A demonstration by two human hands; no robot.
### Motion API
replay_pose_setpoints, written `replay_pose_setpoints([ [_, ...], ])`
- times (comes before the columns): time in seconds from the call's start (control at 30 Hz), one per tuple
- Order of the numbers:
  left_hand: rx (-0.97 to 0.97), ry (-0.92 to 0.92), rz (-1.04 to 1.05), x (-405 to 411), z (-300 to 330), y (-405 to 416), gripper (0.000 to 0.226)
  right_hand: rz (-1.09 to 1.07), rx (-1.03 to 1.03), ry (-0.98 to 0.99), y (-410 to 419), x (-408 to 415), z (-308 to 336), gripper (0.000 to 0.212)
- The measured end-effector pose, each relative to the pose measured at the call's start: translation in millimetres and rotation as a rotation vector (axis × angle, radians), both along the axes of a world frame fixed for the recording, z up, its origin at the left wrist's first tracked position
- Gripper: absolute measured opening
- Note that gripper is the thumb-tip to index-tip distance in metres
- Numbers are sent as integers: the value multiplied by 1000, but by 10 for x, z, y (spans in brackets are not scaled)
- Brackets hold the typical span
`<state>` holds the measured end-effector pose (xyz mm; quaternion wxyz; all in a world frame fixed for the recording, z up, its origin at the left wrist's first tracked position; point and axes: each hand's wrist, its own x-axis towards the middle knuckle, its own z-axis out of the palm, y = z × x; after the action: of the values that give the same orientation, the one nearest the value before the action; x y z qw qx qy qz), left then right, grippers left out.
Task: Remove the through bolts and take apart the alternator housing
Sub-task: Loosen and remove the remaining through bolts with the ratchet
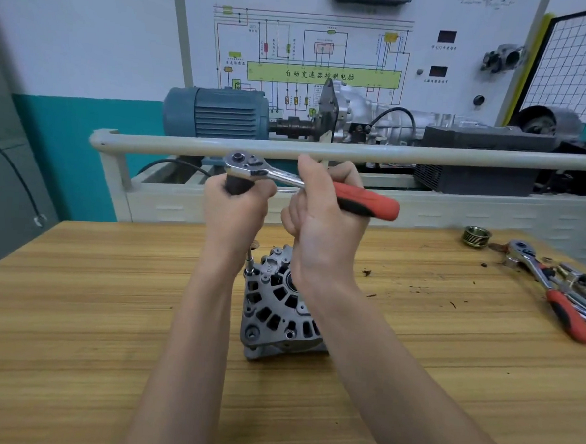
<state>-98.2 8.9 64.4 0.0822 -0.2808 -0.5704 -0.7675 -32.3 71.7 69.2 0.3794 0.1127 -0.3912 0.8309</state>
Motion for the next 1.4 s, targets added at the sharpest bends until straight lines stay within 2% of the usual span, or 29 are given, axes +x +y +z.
replay_pose_setpoints([
  [0.07, -59, 71, -71, -45, -19, -53, 31, 45, 16, -35, 57, -9, 63, 41],
  [0.17, -147, 218, -296, -131, -48, -196, 33, 227, 103, -182, 247, -60, 237, 42],
  [0.27, -216, 223, -395, -139, -72, -234, 34, 423, 247, -329, 380, -129, 398, 55],
  [0.33, -200, 192, -386, -117, -60, -221, 37, 454, 253, -352, 405, -149, 438, 58],
  [0.4, -139, 147, -303, -91, -27, -176, 39, 400, 177, -301, 368, -151, 392, 54],
  [0.53, 16, 13, 118, -21, -18, 40, 30, 55, 38, -46, 116, -83, 68, 38],
  [0.6, 8, 37, 174, 31, -27, 101, 25, -31, -2, 40, 51, -50, -17, 38],
  [0.67, -48, 86, 70, 13, -31, 42, 25, 13, 2, 19, 105, -48, 23, 39],
  [0.73, -114, 148, -93, -50, -30, -79, 27, 141, 44, -86, 230, -71, 140, 40],
  [0.83, -225, 229, -352, -109, -46, -217, 31, 401, 209, -269, 394, -144, 332, 53],
  [0.9, -310, 224, -455, -85, -62, -232, 32, 495, 296, -331, 434, -171, 399, 60],
  [0.97, -299, 188, -461, -69, -56, -218, 34, 493, 283, -334, 427, -170, 413, 61],
  [1.03, -215, 167, -417, -67, -33, -198, 37, 407, 186, -273, 383, -143, 351, 52],
  [1.13, -70, 91, -202, -56, -15, -101, 35, 152, 67, -125, 210, -53, 148, 39],
  [1.23, 0, 20, 15, -8, -24, 17, 28, -38, 14, -5, 20, 9, 20, 40],
  [1.3, -37, 29, -4, -18, -21, -11, 25, -22, 20, -10, 22, 11, 51, 41],
  [1.4, -128, 167, -233, -99, -26, -184, 29, 165, 117, -144, 202, -41, 217, 42],
])
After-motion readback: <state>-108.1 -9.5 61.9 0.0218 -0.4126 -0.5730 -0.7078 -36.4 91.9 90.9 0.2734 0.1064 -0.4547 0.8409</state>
